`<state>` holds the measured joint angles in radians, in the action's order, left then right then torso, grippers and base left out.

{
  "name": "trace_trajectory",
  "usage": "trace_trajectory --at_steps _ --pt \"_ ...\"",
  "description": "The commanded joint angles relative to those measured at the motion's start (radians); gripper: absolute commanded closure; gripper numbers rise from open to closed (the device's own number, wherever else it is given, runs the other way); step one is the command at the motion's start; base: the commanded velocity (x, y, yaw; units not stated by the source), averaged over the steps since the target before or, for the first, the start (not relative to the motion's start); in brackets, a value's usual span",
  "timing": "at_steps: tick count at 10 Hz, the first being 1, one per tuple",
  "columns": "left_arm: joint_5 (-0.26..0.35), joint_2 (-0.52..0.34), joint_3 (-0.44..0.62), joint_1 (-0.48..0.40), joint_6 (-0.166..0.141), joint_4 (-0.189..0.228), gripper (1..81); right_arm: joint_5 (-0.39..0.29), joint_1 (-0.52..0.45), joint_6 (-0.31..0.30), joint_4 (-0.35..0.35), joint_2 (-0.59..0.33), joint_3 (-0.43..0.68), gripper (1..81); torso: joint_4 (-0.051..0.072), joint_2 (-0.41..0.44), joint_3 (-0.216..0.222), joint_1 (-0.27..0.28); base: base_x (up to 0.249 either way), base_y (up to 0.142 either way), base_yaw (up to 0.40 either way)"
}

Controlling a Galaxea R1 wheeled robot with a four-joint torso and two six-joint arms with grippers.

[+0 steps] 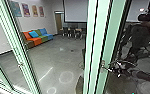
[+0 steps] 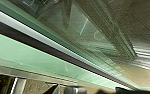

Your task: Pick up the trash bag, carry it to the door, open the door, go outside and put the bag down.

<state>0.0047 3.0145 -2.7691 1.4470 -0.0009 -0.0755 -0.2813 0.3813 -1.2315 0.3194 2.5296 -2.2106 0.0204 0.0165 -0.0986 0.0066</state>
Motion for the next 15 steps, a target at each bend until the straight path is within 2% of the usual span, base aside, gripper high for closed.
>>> trace_trajectory --at_steps 1,4,6,10,12,13,14,15 --pt "0.061 -0.003 0.000 -0.046 0.001 -0.009 81.1 -0.098 -0.212 0.007 0.073 -0.095 0.095 1.0 0.000 0.000 0.000 0.000 0.000 0.000 0.000" --pt "0.061 0.002 0.000 -0.046 0.001 -0.007 81.1 -0.131 -0.262 0.009 0.139 -0.165 0.129 1.0 0.000 0.000 0.000 0.001 0.000 0.000 0.000" --pt "0.061 0.003 0.000 -0.046 0.001 -0.009 81.1 -0.162 -0.304 0.015 0.159 -0.197 0.155 1.0 0.000 0.000 0.000 0.001 0.000 0.000 0.000" --pt "0.061 -0.002 0.000 -0.046 0.001 -0.010 81.1 -0.168 -0.383 0.075 0.190 -0.184 0.160 1.0 0.000 0.000 0.000 0.001 0.000 0.000 0.000" --pt "0.061 -0.002 0.000 -0.046 0.001 -0.010 81.1 -0.197 -0.432 0.105 0.191 -0.185 0.163 1.0 0.000 0.000 -0.001 0.001 0.000 0.000 0.000" --pt "0.061 -0.002 0.000 -0.046 0.001 -0.012 81.1 -0.199 -0.445 0.112 0.190 -0.191 0.168 1.0 -0.023 0.000 -0.001 0.001 0.000 0.000 0.000" --pt "0.061 -0.002 0.000 -0.046 0.001 -0.012 81.1 -0.205 -0.451 0.113 0.190 -0.196 0.172 1.0 -0.026 0.000 -0.001 0.001 0.000 0.000 0.000" --pt "0.061 -0.002 0.000 -0.046 0.001 -0.012 81.1 -0.207 -0.463 0.116 0.190 -0.199 0.175 1.0 -0.038 0.000 -0.001 0.001 0.000 0.000 0.000"
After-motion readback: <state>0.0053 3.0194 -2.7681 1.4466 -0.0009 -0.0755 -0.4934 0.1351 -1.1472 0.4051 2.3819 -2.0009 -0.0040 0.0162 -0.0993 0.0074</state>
